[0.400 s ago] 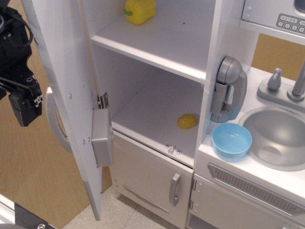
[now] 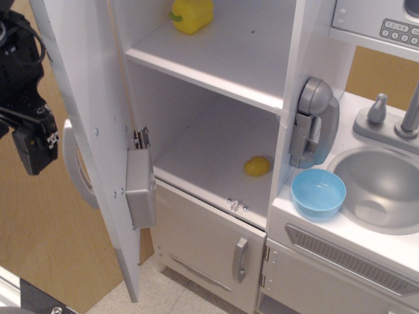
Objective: Close fridge
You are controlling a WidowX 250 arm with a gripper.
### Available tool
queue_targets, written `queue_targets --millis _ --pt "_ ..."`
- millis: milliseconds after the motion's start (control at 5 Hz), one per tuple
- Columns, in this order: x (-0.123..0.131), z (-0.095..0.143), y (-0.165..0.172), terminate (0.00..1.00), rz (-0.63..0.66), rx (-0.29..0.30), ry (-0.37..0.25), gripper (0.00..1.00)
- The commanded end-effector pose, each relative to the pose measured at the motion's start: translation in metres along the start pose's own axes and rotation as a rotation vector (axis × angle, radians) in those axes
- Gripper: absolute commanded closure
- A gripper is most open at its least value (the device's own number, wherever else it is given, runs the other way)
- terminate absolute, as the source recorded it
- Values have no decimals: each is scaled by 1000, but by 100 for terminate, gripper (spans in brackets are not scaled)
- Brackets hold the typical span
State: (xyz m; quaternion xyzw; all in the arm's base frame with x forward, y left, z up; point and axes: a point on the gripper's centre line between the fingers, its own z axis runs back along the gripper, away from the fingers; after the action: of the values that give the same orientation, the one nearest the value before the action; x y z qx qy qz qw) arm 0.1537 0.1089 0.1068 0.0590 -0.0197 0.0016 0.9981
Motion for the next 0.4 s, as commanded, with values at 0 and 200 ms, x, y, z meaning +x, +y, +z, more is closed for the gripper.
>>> queue_targets --millis 0,200 --pt "26 10 1 0 -178 -31 -2 0" --pt "38 6 -8 0 -249 -53 1 0"
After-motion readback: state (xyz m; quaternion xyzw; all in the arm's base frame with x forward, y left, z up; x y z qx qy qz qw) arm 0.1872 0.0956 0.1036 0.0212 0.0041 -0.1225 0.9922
